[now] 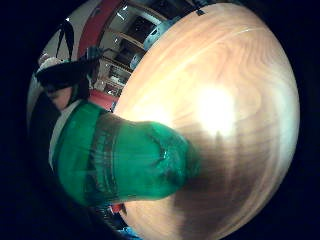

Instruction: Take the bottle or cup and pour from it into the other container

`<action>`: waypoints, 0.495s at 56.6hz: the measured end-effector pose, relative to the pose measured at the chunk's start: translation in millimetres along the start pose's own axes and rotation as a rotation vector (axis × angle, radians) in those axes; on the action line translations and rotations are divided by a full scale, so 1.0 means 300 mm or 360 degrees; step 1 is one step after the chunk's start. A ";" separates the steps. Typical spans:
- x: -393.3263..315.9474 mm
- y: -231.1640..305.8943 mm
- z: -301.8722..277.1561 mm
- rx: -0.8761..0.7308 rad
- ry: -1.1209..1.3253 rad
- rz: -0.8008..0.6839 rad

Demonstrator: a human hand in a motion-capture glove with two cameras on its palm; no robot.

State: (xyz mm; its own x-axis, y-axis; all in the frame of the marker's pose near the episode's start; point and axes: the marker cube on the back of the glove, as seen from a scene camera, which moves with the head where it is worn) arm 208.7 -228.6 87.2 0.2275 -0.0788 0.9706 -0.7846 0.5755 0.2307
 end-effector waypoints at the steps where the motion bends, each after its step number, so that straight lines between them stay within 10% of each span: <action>1: -0.002 -0.001 0.002 -0.0006 0.0001 0.0001; 28: -0.207 0.170 0.131 -0.0593 0.0081 -0.0148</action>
State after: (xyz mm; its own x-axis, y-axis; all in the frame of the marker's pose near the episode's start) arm 132.0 -226.3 41.4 0.3236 -0.1094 0.9399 -0.4983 0.8247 0.2675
